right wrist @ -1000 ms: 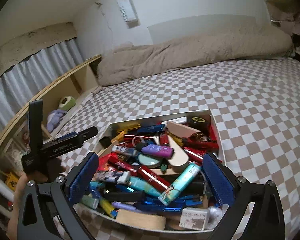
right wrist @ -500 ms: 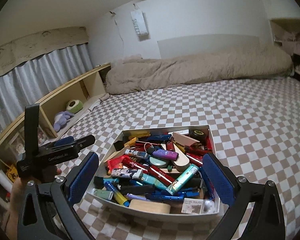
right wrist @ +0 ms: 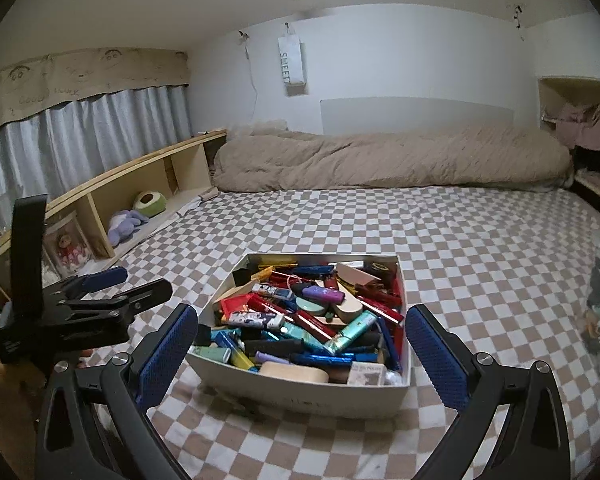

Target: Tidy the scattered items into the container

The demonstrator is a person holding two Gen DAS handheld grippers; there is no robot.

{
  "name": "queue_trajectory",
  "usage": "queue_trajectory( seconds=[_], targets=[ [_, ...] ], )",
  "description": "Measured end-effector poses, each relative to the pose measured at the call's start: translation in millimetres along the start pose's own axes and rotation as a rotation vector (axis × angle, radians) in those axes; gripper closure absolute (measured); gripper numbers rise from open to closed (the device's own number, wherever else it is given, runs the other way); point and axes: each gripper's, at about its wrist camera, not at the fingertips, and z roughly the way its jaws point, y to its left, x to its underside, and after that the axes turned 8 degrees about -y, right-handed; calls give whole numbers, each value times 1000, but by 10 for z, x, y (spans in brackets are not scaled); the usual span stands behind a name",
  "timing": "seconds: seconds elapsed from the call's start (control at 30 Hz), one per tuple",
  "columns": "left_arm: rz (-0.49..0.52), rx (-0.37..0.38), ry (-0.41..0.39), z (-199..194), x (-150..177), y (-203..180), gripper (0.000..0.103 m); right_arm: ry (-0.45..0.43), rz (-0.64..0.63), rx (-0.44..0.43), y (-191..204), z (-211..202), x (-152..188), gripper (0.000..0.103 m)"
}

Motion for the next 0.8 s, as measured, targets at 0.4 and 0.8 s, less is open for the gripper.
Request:
queue_trajectory(
  seconds=[0.4,0.8],
  targets=[
    [9,18,-16,-495,289,-284,0,-10,-1,36,-99,-376,206,0],
    [26,18,-16,-811,531,-396,0,8,-54,82,-47,-561,450,0]
  ],
)
